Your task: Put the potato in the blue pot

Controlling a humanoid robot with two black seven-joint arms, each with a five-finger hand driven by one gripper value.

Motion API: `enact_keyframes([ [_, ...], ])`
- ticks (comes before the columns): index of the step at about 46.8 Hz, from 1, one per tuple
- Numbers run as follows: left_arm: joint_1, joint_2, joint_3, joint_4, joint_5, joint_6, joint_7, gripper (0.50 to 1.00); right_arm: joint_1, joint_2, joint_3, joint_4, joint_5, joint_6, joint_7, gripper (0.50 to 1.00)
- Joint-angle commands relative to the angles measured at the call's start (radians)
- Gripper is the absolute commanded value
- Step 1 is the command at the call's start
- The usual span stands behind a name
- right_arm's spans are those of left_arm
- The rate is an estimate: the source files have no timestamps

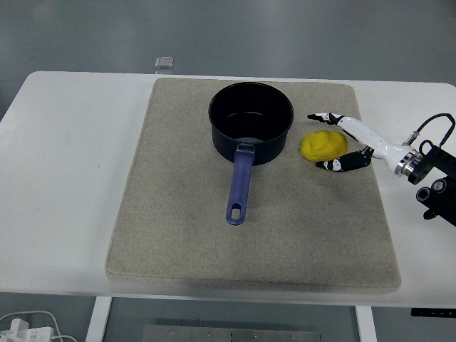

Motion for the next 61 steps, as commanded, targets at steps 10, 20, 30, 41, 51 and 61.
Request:
enact_keyframes([
  [10, 0.0, 0.0, -0.001, 0.0, 0.0, 0.0, 0.0, 0.992, 0.0, 0.002, 0.001, -0.018, 0.005, 0.024, 0.0, 0.64],
  [20, 0.0, 0.0, 0.001, 0.0, 0.0, 0.0, 0.0, 0.994, 0.0, 0.0, 0.001, -0.018, 0.007, 0.024, 0.0, 0.5],
  [30, 0.0, 0.0, 0.001, 0.0, 0.0, 0.0, 0.0, 0.992, 0.0, 0.002, 0.01, -0.016, 0.007, -0.008, 0.0, 0.5],
  [41, 0.0, 0.0, 0.001, 0.0, 0.0, 0.0, 0.0, 0.992, 0.0, 0.003, 0.01, -0.018, 0.007, -0.011, 0.0, 0.5],
  [51, 0.0, 0.0, -0.001, 0.0, 0.0, 0.0, 0.0, 0.992, 0.002, 0.002, 0.01, -0.018, 0.007, -0.01, 0.0, 0.5],
  [61, 0.0, 0.0, -0.001, 0.0, 0.0, 0.0, 0.0, 0.994, 0.004, 0.0, 0.01, -0.018, 0.007, -0.01, 0.0, 0.5],
])
